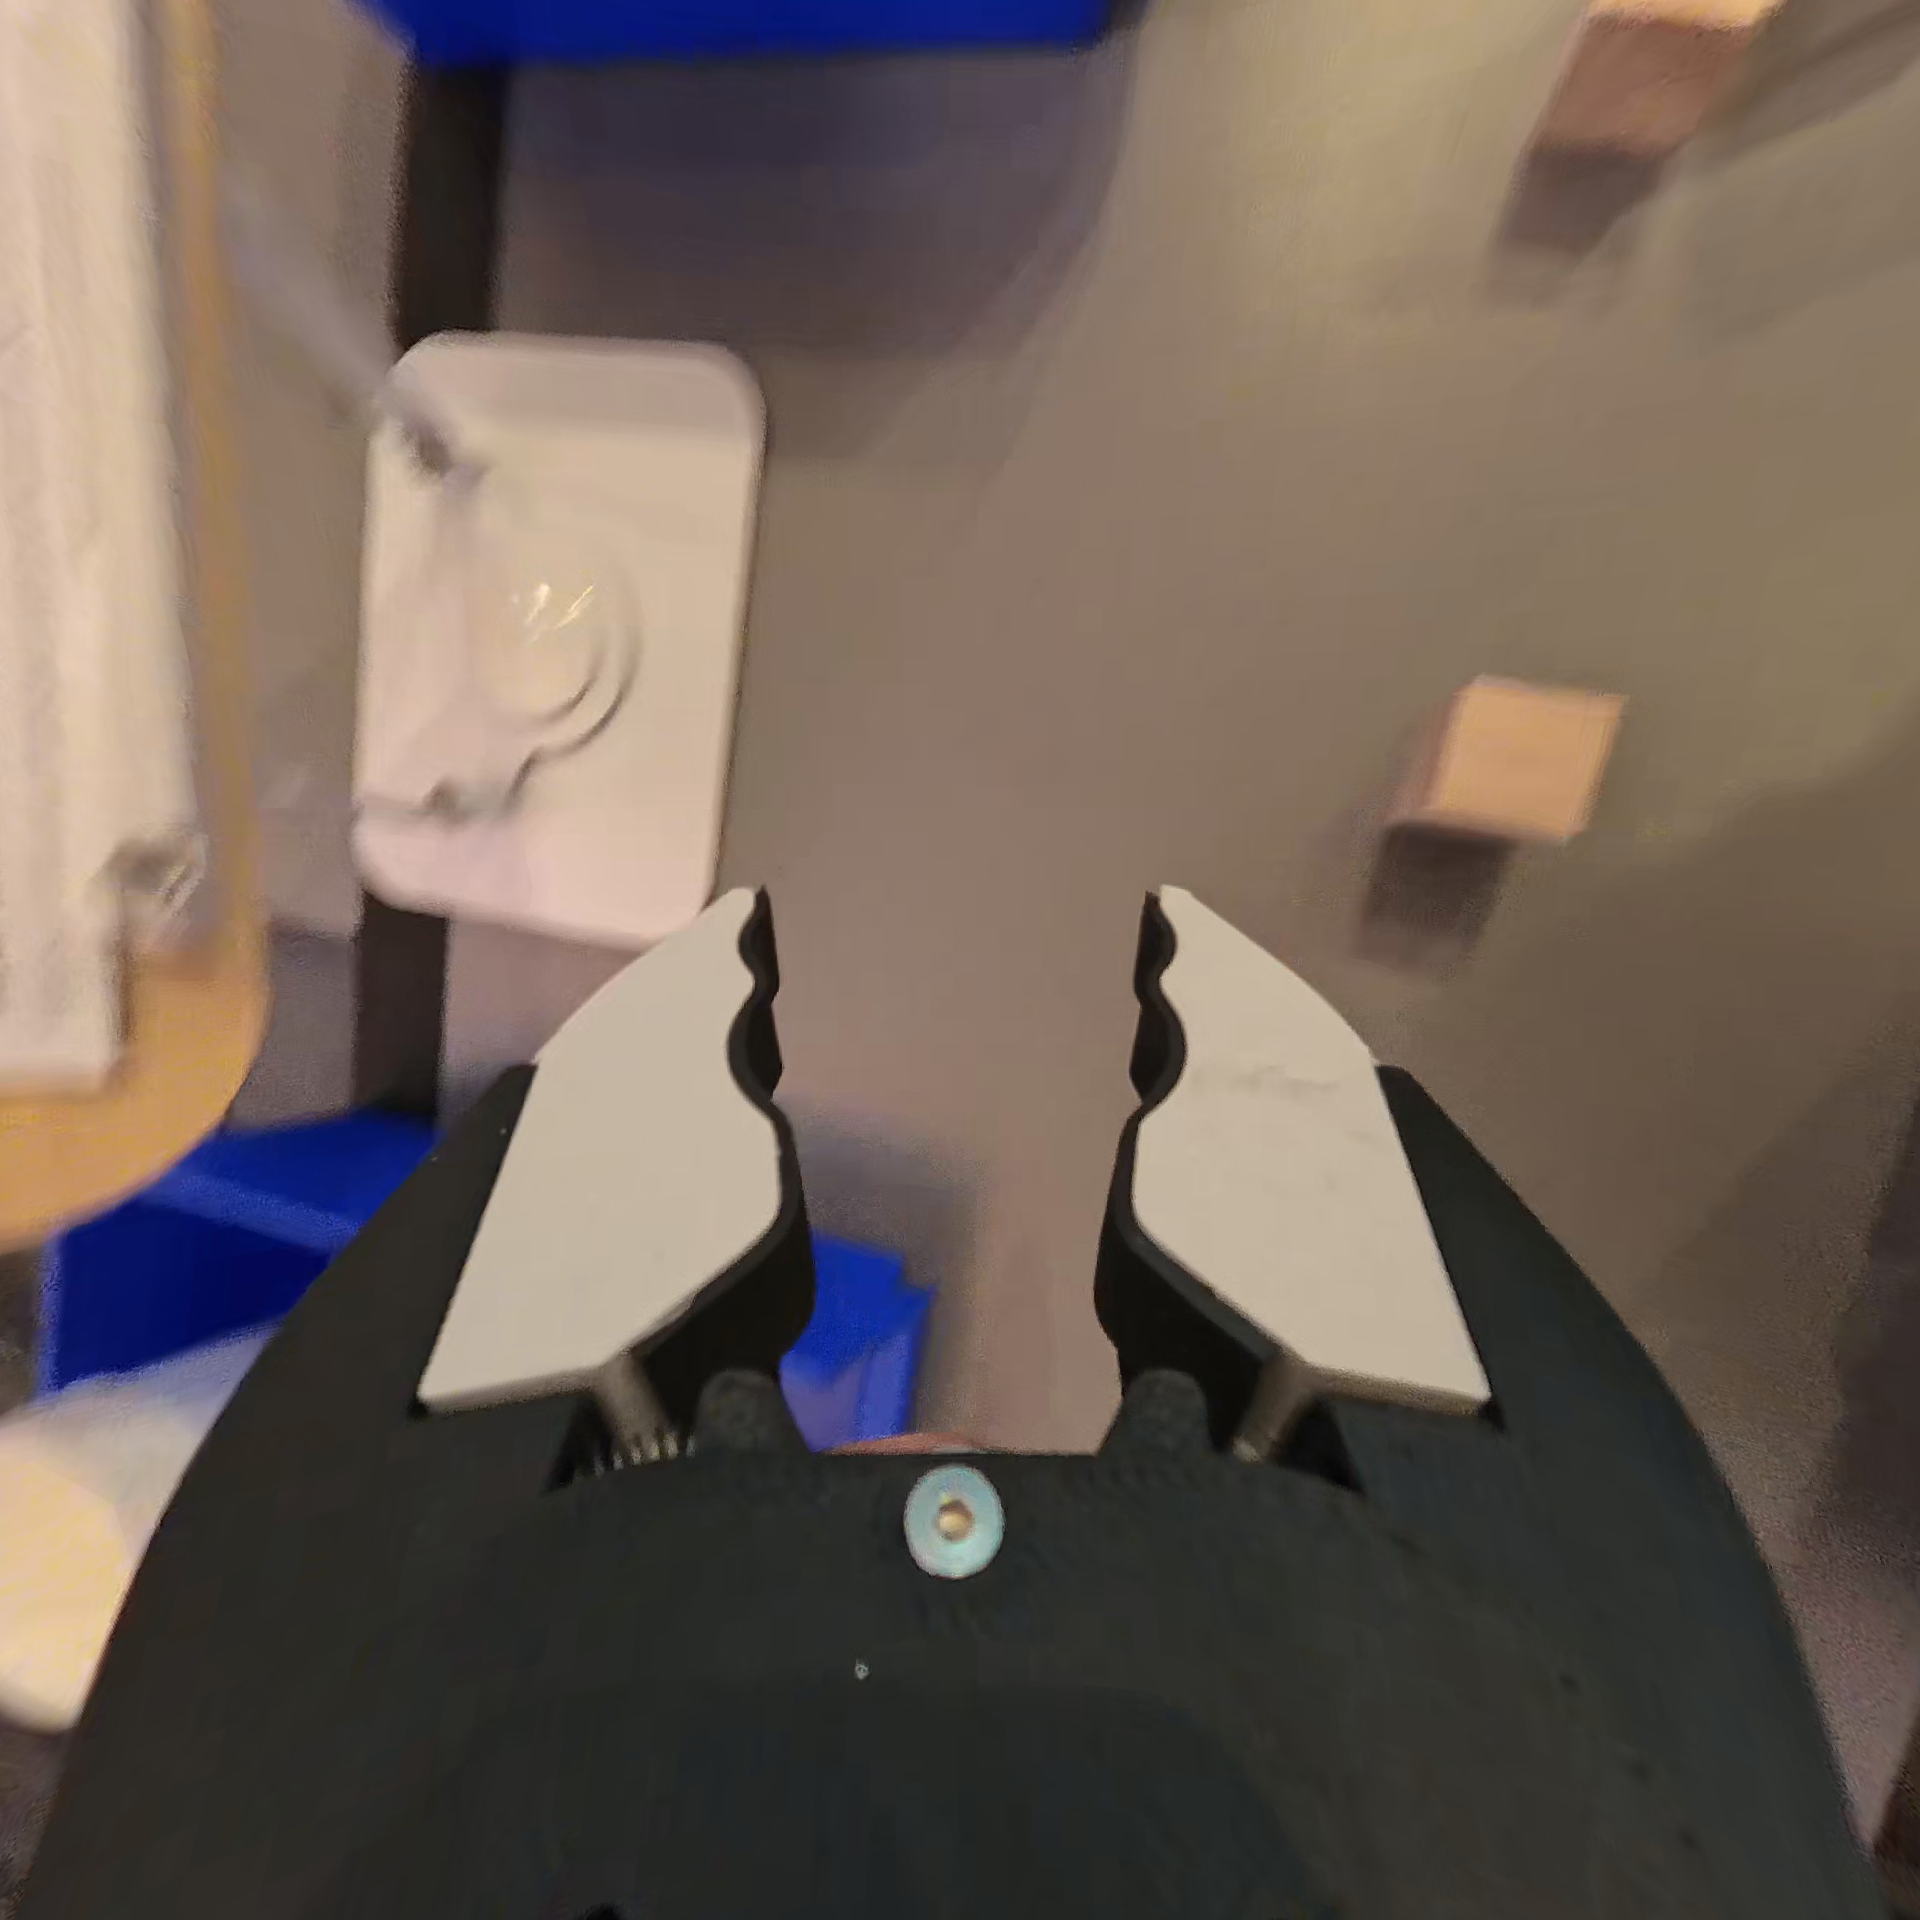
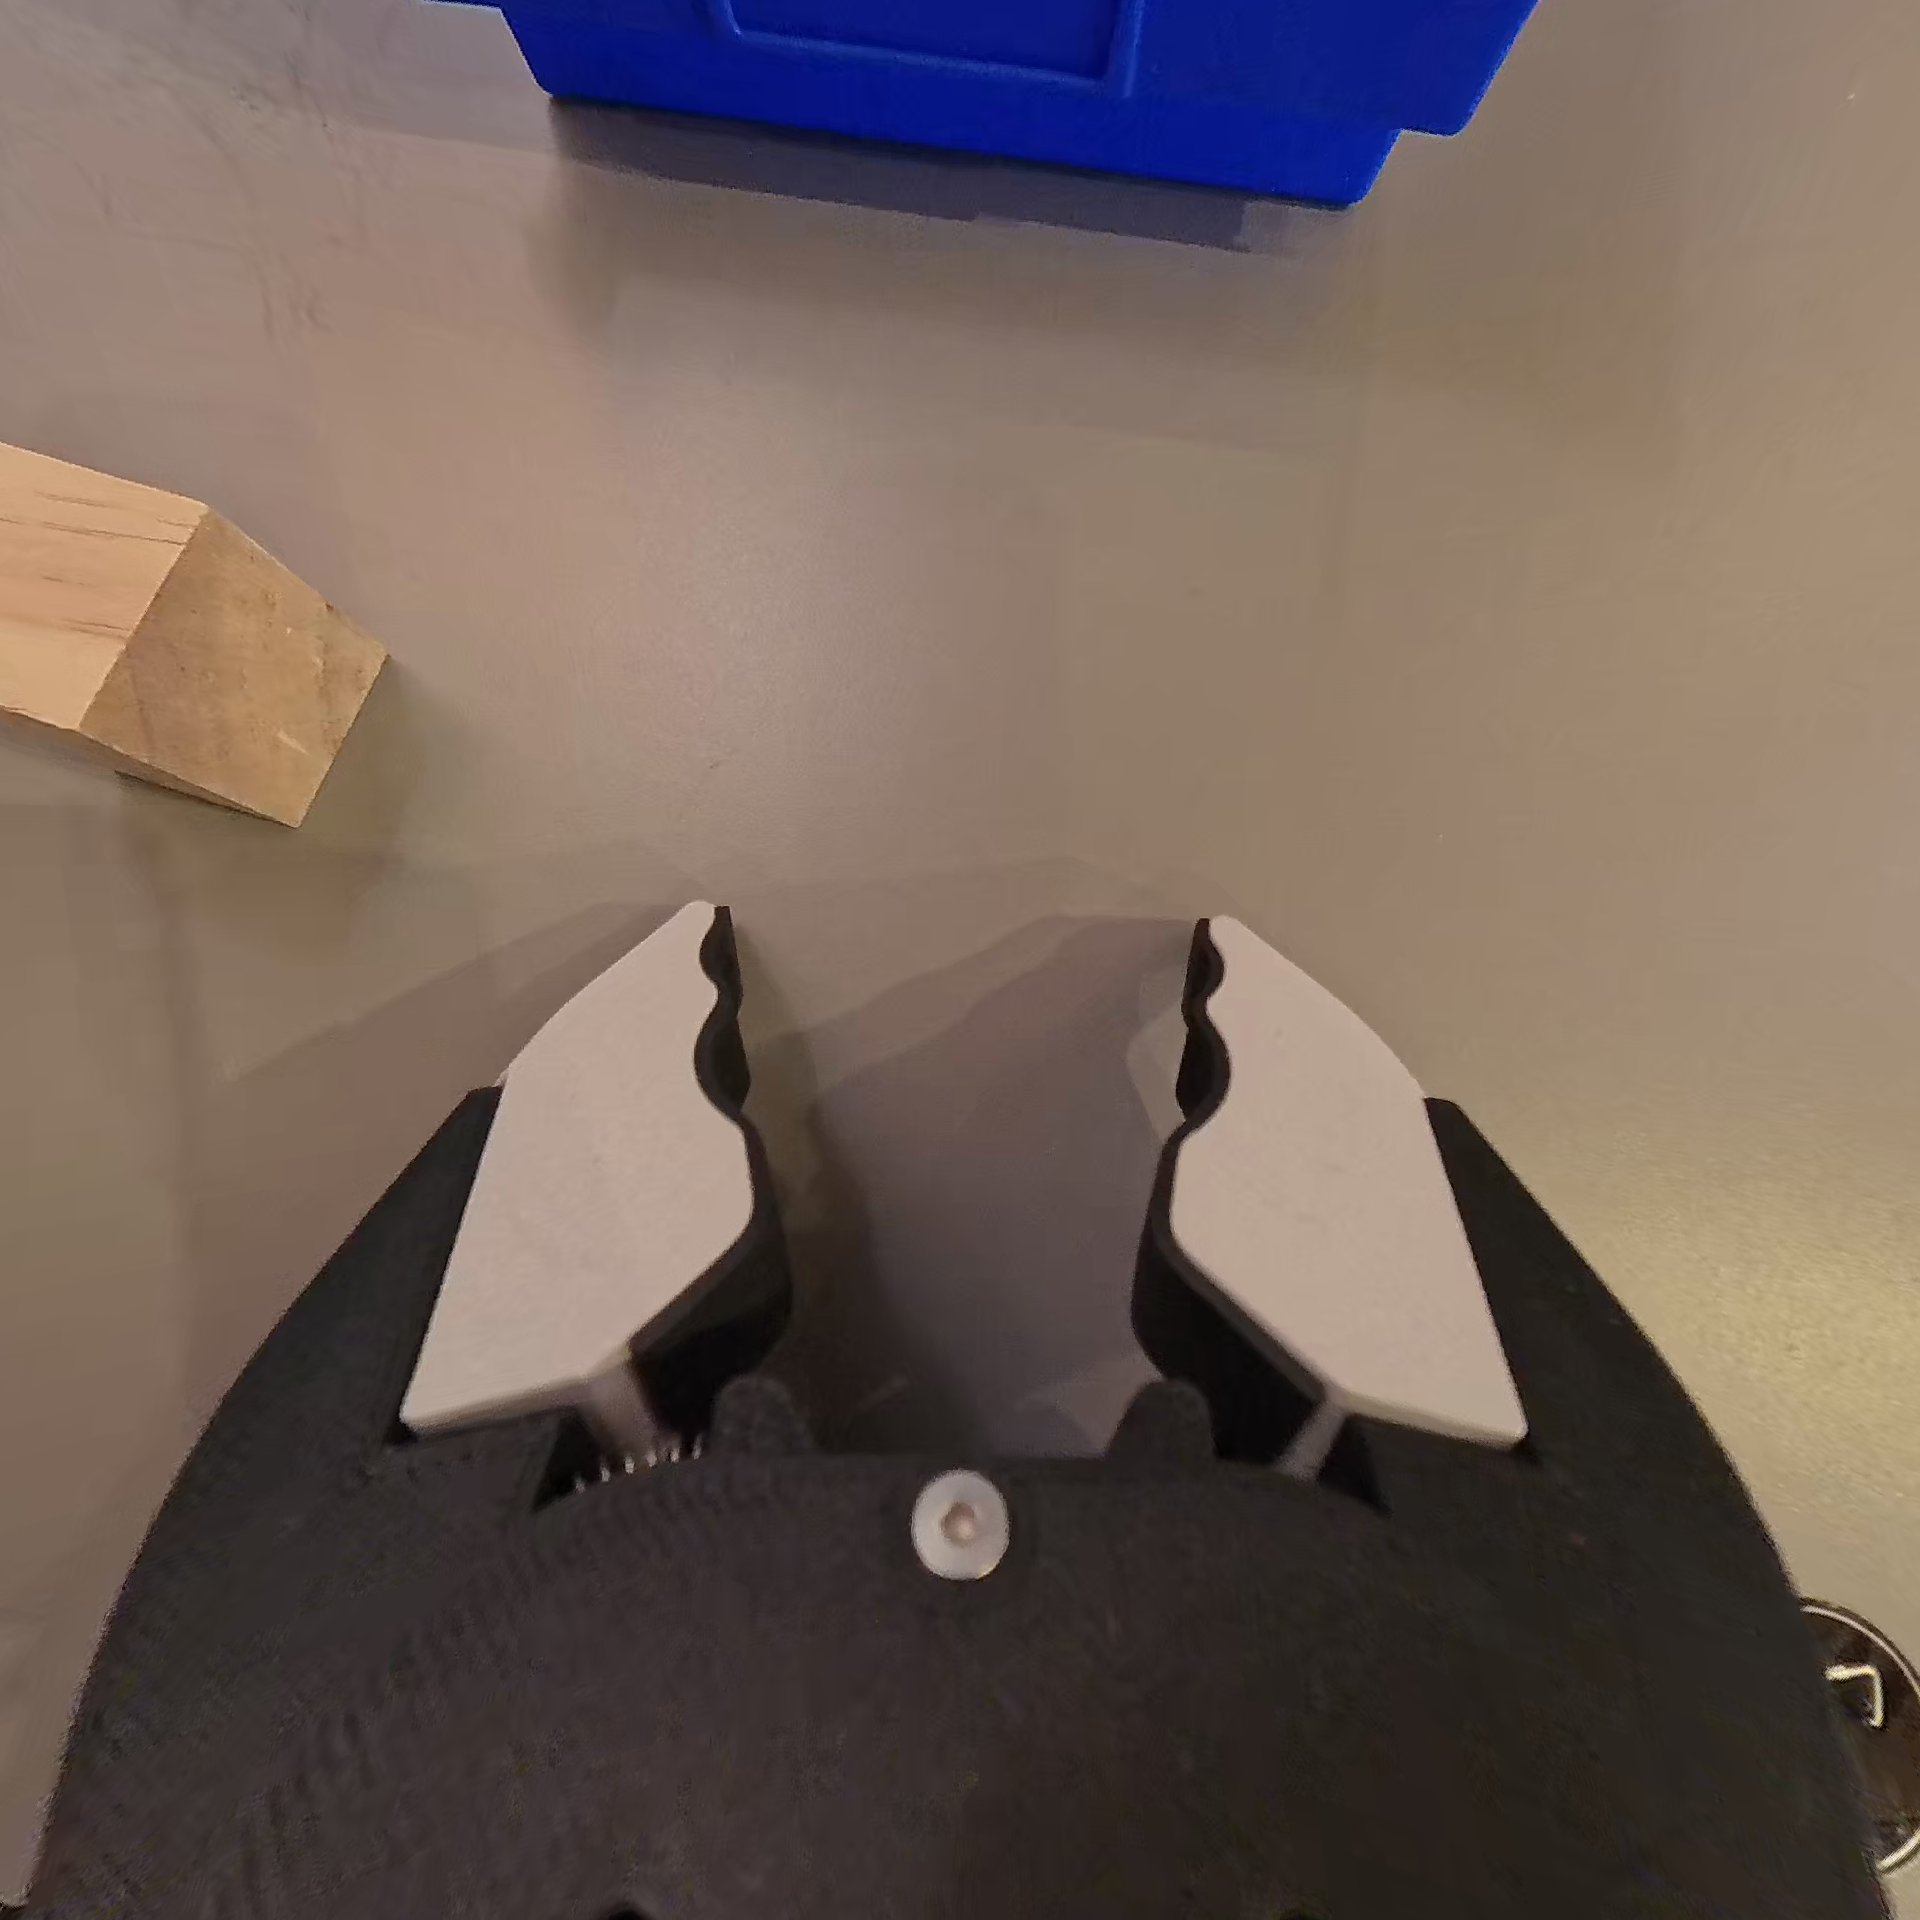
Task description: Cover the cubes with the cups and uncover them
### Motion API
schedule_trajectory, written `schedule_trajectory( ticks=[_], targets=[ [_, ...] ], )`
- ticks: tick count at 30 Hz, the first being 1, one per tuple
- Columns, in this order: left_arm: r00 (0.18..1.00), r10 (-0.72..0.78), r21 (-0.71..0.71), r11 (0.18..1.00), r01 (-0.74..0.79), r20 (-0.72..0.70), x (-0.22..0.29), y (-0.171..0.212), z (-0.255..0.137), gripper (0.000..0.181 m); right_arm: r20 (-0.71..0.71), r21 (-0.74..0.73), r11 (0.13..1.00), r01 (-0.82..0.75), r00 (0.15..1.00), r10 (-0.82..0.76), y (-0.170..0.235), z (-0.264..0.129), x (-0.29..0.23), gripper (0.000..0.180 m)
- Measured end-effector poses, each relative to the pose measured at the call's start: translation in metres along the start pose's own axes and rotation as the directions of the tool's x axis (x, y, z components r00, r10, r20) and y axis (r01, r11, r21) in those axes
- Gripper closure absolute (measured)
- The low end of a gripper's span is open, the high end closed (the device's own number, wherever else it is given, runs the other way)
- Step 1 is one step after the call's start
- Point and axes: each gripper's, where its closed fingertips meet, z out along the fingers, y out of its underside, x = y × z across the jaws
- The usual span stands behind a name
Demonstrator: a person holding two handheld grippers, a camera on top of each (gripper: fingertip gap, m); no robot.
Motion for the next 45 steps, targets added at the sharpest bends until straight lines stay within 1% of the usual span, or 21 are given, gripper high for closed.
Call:
schedule_trajectory(
  ticks=[2, 4, 6, 8, 10, 12, 15, 18, 22, 27, 28, 30, 31, 34, 37, 40, 43, 45],
  targets=[
    [0.997, -0.021, -0.023, 0.999, 0.023, 0.078, -0.036, 0.041, -0.022, 0.116, 0.0, 0.0, 1.0, 0.0, 1.0, 0.0, 0.0, 0.0, 0.0, 0.097],
    [0.994, -0.018, -0.068, 0.997, 0.026, 0.109, -0.062, 0.081, -0.039, 0.118, -0.001, 0.0, 1.0, 0.0, 1.0, 0.0, 0.0, 0.0, 0.0, 0.097],
    [0.992, 0.003, -0.094, 0.996, 0.009, 0.125, -0.083, 0.113, -0.045, 0.119, -0.001, 0.0, 1.0, 0.0, 1.0, 0.0, 0.0, 0.0, 0.0, 0.097],
    [0.993, 0.001, -0.135, 0.991, 0.015, 0.121, -0.099, 0.142, -0.043, 0.117, 0.0, 0.0, 1.0, -0.001, 1.0, 0.001, 0.0, 0.0, 0.0, 0.097],
    [0.997, 0.021, -0.142, 0.99, -0.01, 0.079, -0.106, 0.16, -0.034, 0.12, -0.002, -0.001, 1.0, 0.001, 1.0, -0.001, 0.0, 0.0, 0.0, 0.097],
    [0.998, 0.034, -0.202, 0.979, -0.021, 0.061, -0.113, 0.18, -0.024, 0.116, -0.001, -0.001, 1.0, 0.001, 1.0, -0.001, 0.0, 0.0, 0.0, 0.097],
    [0.999, 0.039, -0.211, 0.977, -0.04, -0.009, -0.115, 0.194, -0.006, 0.115, 0.0, -0.001, 1.0, 0.001, 1.0, -0.001, 0.0, 0.0, 0.0, 0.097],
    [0.997, 0.057, -0.219, 0.974, -0.066, -0.049, -0.119, 0.205, 0.011, 0.113, 0.001, -0.001, 1.0, 0.001, 1.0, -0.001, 0.0, 0.0, 0.0, 0.097],
    [0.993, 0.067, -0.301, 0.949, -0.093, -0.096, -0.123, 0.226, 0.031, 0.111, 0.003, 0.0, 1.0, -0.001, 1.0, 0.001, 0.0, 0.0, 0.0, 0.097],
    [0.989, 0.04, -0.346, 0.934, -0.088, -0.143, -0.124, 0.241, 0.047, 0.114, 0.004, 0.001, 1.0, -0.003, 1.0, 0.003, 0.0, 0.0, 0.0, 0.097],
    [0.987, 0.024, -0.354, 0.932, -0.079, -0.158, -0.123, 0.244, 0.05, 0.117, 0.004, 0.001, 1.0, -0.003, 1.0, 0.003, 0.0, 0.0, 0.0, 0.097],
    [0.982, 0.003, -0.369, 0.927, -0.074, -0.19, -0.119, 0.25, 0.054, 0.128, 0.004, 0.001, 1.0, -0.003, 1.0, 0.003, 0.0, 0.0, 0.0, 0.097],
    [0.983, 0.012, -0.358, 0.93, -0.079, -0.186, -0.12, 0.249, 0.055, 0.136, 0.005, 0.002, 1.0, -0.004, 1.0, 0.004, 0.0, 0.0, 0.0, 0.097],
    [0.981, 0.021, -0.345, 0.935, -0.087, -0.191, -0.119, 0.247, 0.054, 0.136, 0.005, 0.002, 1.0, -0.004, 1.0, 0.004, 0.0, 0.0, 0.0, 0.097],
    [0.989, 0.017, -0.358, 0.931, -0.069, -0.147, -0.121, 0.242, 0.038, 0.136, 0.006, 0.002, 1.0, -0.005, 1.0, 0.005, 0.0, 0.0, 0.0, 0.097],
    [0.995, 0.037, -0.381, 0.922, -0.069, -0.092, -0.114, 0.228, 0.006, 0.136, 0.005, 0.002, 1.0, -0.004, 1.0, 0.004, 0.0, 0.0, 0.0, 0.097],
    [0.997, 0.046, -0.351, 0.934, -0.066, -0.066, -0.084, 0.199, -0.027, 0.136, 0.003, 0.002, 1.0, -0.005, 1.0, 0.005, 0.0, 0.0, 0.0, 0.098],
    [0.996, 0.066, -0.337, 0.938, -0.082, -0.059, -0.054, 0.179, -0.039, 0.136, 0.0, 0.002, 1.0, -0.005, 1.0, 0.005, 0.0, 0.0, 0.001, 0.098]
  ],
)
